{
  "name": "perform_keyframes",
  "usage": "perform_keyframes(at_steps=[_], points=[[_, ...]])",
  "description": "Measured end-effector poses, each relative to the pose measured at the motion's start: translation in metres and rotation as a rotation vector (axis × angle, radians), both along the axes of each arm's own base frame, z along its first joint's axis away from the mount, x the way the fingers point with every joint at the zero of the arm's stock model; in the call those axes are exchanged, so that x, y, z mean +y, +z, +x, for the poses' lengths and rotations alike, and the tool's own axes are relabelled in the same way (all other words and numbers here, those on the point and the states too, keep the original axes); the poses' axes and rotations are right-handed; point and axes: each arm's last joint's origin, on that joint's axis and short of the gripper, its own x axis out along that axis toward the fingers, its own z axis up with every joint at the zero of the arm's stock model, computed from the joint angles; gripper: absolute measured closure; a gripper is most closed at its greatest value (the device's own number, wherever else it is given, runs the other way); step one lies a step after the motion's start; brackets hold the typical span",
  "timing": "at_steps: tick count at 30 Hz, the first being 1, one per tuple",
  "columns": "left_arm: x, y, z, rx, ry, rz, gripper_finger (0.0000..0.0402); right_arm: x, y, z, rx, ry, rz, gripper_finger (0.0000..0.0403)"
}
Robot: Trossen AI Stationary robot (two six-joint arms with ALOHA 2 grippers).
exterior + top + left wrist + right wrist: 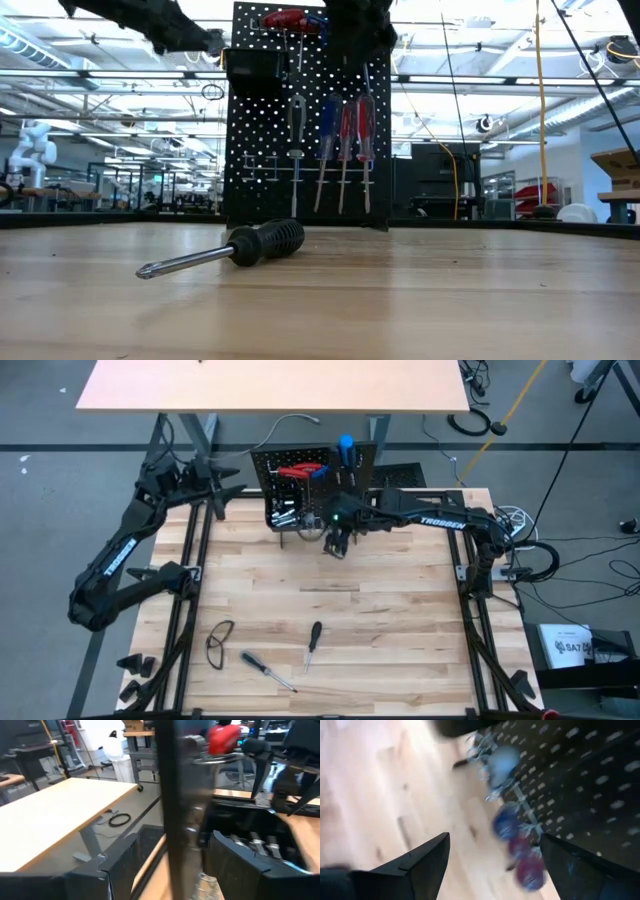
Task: Hang tools onto peg board
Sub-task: Hang the gray screwdriver on the pegboard
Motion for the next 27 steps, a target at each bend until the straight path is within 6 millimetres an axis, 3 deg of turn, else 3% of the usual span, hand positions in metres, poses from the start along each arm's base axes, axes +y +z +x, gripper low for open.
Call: perform_keyframes(at_steps=[6,12,21,27], points=[[-0.035,0.005,-0.006,-0.007,-0.086,-0.004,0.0166,0.035,0.0,0.005,-0.013,0.079,0.003,0.0103],[-0.062,-0.003,0.001,-0.052,-0.248,-0.017,0.0166,0.069,-0.003,0.014,-0.095,0.125,0.035,0.0103],[-0.079,-0.025,0.024,-0.09,-0.461,-0.064,0.0166,0.096,-0.034,0.023,-0.169,-0.051,0.261,0.0103],[-0.089,-0.024,0.028,-0.094,-0.534,-0.062,0.0166,0.107,-0.055,0.031,-0.248,-0.158,0.487,0.0103]])
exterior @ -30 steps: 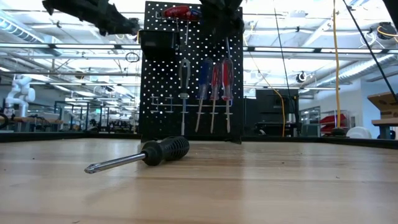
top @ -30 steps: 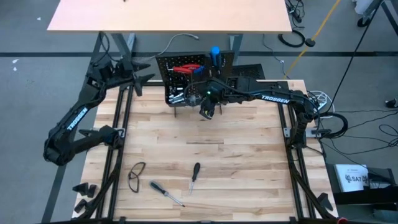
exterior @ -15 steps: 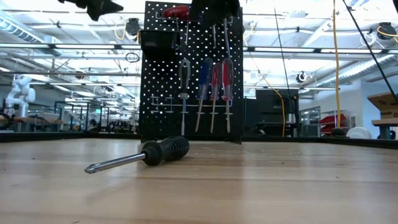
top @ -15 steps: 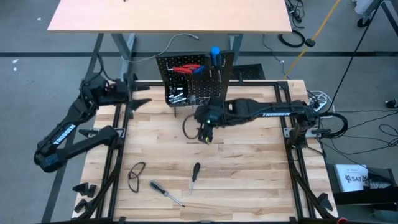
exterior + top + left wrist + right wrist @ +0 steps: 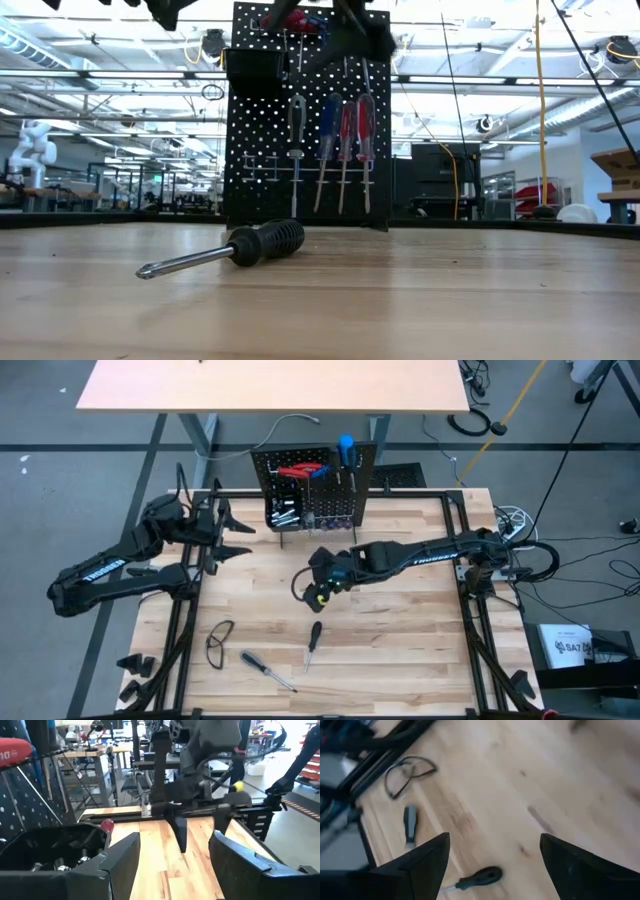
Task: Hang tools onto peg board
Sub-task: Hang the gray screwdriver on the pegboard
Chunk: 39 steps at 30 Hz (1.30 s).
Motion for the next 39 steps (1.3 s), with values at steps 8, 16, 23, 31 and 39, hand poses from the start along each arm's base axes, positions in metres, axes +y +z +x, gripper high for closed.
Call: perform_keyframes(at_steps=[8,16,23,31,39], points=[[-0.01,-0.001,0.006,0.014,-0.014,0.006,0.0166,0.043,-0.035,0.002,0.04,-0.282,0.202,0.0103],[-0.036,-0.023,0.016,0.06,-0.214,-0.007,0.0166,0.078,-0.074,0.027,0.004,-0.26,0.336,0.0103],[-0.053,-0.019,0.013,0.025,-0.235,0.042,0.0166,0.096,-0.111,0.073,-0.109,0.032,0.254,0.0103],[-0.05,-0.014,0.002,-0.001,-0.096,0.062,0.0166,0.12,-0.142,0.108,-0.042,0.333,-0.027,0.0103],[-0.048,-0.009,-0.003,-0.034,-0.007,-0.037,0.0166,0.132,-0.125,0.118,-0.099,0.382,-0.189,0.0103]])
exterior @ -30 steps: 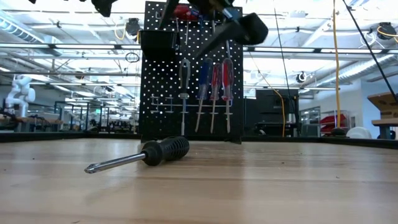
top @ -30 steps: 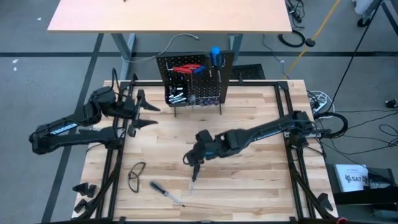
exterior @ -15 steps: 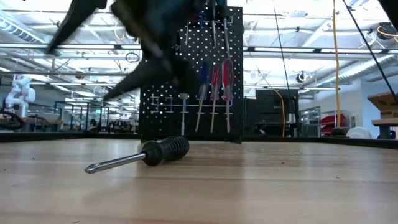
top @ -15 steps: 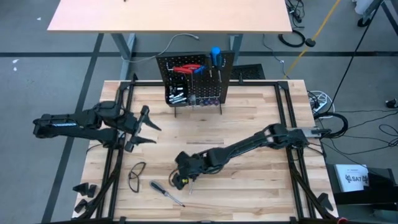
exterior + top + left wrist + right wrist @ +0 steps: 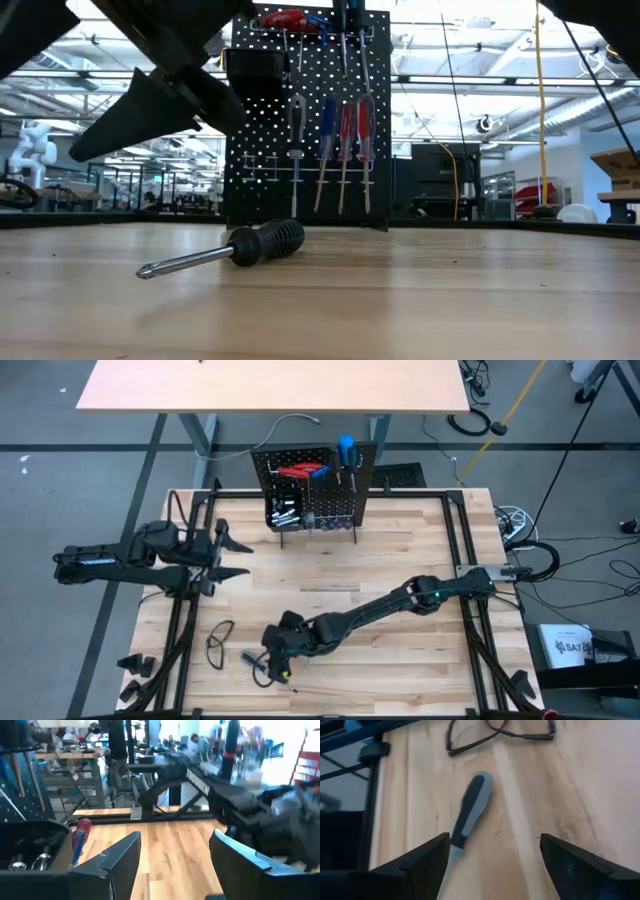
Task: Hang tools onto peg board
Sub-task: Hang the gray screwdriver on the pegboard
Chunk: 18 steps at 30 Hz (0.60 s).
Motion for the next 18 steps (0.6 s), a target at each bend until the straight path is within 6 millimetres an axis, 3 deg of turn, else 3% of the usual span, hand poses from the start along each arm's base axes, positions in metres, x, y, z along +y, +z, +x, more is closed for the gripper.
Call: perform_keyframes(at_steps=[3,8,18], points=[[0.001,0.001,-0.004,-0.01,0.036,-0.044,0.0166,0.001,-0.002,0.0,-0.007,-0.027,-0.01,0.0103],[0.006,0.002,-0.013,-0.016,0.242,-0.041,0.0166,0.012,-0.003,0.004,-0.093,-0.035,-0.004,0.0103],[0.006,-0.01,-0.024,0.1,0.257,-0.124,0.0166,0.031,-0.023,0.0,-0.082,-0.072,-0.036,0.0103]])
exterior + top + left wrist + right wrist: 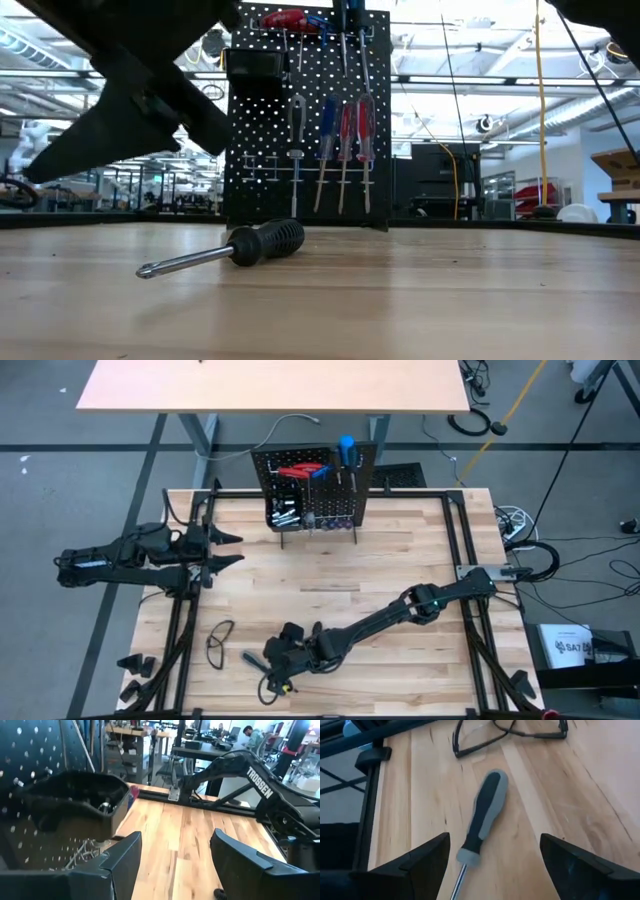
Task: Hang tools onto peg board
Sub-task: Hang the gray screwdriver on the pegboard
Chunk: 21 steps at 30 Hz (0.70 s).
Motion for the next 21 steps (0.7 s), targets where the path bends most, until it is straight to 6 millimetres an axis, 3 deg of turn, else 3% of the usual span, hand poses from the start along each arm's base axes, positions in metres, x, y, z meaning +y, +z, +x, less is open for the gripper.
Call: perform_keyframes(at_steps=[6,11,21], points=[[0.0,-0.001,0.0,0.011,0.003,-0.029,0.0166,0.001,-0.013,0.005,-0.031,0.008,-0.072,0.0103],[0.0,-0.001,0.0,0.008,0.002,-0.038,0.0166,0.009,-0.043,0.009,-0.062,0.032,-0.16,0.0103],[0.0,-0.001,0.0,0.008,0.009,-0.032,0.0166,0.021,-0.053,-0.003,-0.017,-0.015,-0.464,0.0103]])
